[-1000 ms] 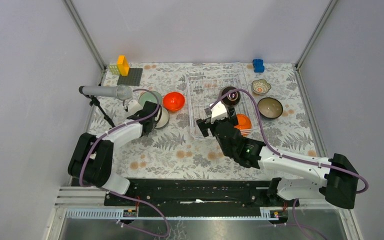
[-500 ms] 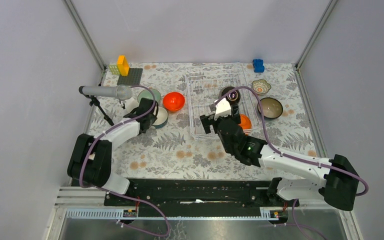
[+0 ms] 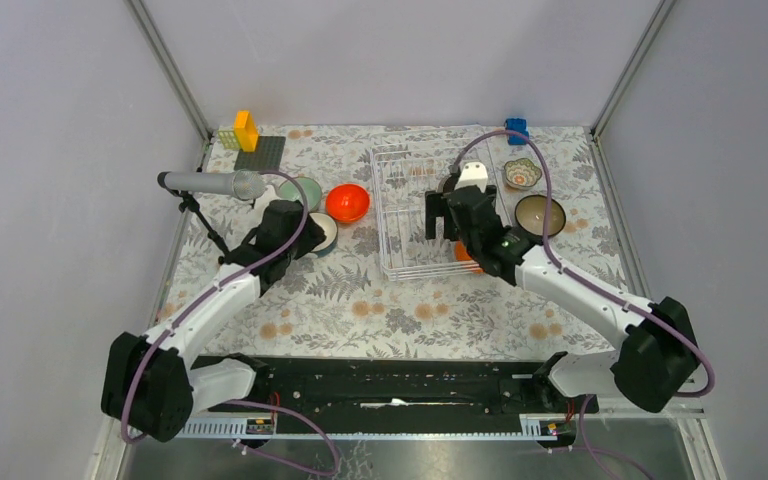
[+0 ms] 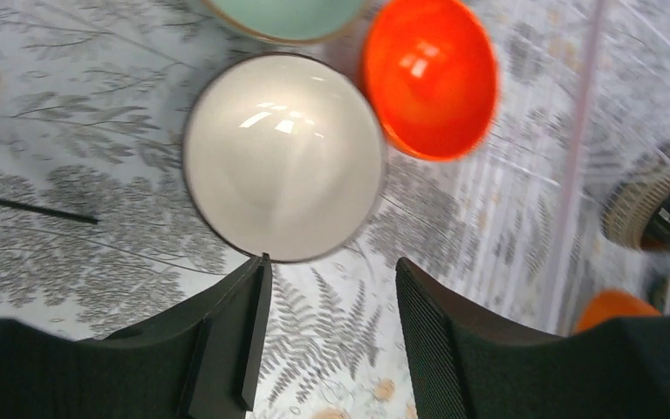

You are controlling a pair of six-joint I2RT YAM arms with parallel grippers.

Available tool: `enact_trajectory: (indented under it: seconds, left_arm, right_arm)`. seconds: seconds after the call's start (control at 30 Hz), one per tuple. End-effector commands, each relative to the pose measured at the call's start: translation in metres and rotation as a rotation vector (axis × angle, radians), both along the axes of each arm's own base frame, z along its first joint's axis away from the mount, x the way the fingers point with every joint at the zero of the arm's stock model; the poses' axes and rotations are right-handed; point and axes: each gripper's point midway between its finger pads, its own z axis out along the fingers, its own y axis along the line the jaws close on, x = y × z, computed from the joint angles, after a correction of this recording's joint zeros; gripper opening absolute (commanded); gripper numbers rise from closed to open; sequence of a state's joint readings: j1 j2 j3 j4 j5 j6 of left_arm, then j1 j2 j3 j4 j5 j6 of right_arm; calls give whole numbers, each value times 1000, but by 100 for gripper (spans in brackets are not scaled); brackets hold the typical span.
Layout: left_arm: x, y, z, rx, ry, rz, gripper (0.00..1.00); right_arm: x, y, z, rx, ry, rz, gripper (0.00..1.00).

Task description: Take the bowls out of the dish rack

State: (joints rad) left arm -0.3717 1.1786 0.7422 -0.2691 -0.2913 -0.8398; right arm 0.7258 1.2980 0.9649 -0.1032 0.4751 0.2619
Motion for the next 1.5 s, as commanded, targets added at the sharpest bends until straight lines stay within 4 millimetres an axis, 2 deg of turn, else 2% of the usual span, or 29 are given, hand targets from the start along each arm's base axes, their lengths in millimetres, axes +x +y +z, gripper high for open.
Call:
enact_trajectory:
  seconds: [0.0, 0.1, 0.27, 0.37, 0.47, 0.57, 0.7, 0.87, 1.03, 1.1, 1.27, 1.37, 1.47]
  left_arm:
    - [-4, -38, 37, -50, -127, -213, 60]
    - [-15, -76, 54, -116, -227, -432, 65]
    - [-40, -125, 69, -244, -349, -699, 77]
    - [-49, -138, 70, -261, -390, -779, 81]
    - [-51, -144, 67, -249, -411, -808, 89]
    - [-43, -144, 64, -238, -419, -765, 95]
    - [-15, -131, 57, -185, -379, -571, 97]
    - [-4, -142, 47, -168, -394, -575, 95]
    - [-14, -151, 41, -185, -413, -648, 94]
    - [-19, -152, 45, -170, -450, -670, 94]
    - [-29, -151, 39, -125, -510, -708, 94]
    - [-33, -156, 39, -132, -534, -738, 94]
    - [-35, -161, 38, -145, -539, -765, 94]
  right_arm:
    - [4, -3, -14, 120, 156, -15, 100]
    - [12, -8, -21, 197, 209, -37, 100]
    - [21, -26, -33, 179, 236, -147, 98]
    - [24, -36, -40, 154, 237, -204, 91]
    - [27, -41, -40, 142, 229, -228, 85]
    - [34, -42, -38, 131, 219, -238, 84]
    - [42, -45, -39, 113, 220, -285, 87]
    - [43, -59, -50, 52, 222, -350, 88]
    - [39, -53, -67, 41, 303, -333, 86]
    - [37, -51, -74, 40, 338, -340, 85]
    - [33, -45, -84, 85, 389, -361, 85]
    - [27, -34, -90, 141, 436, -346, 84]
    - [25, -13, -91, 234, 470, -286, 82]
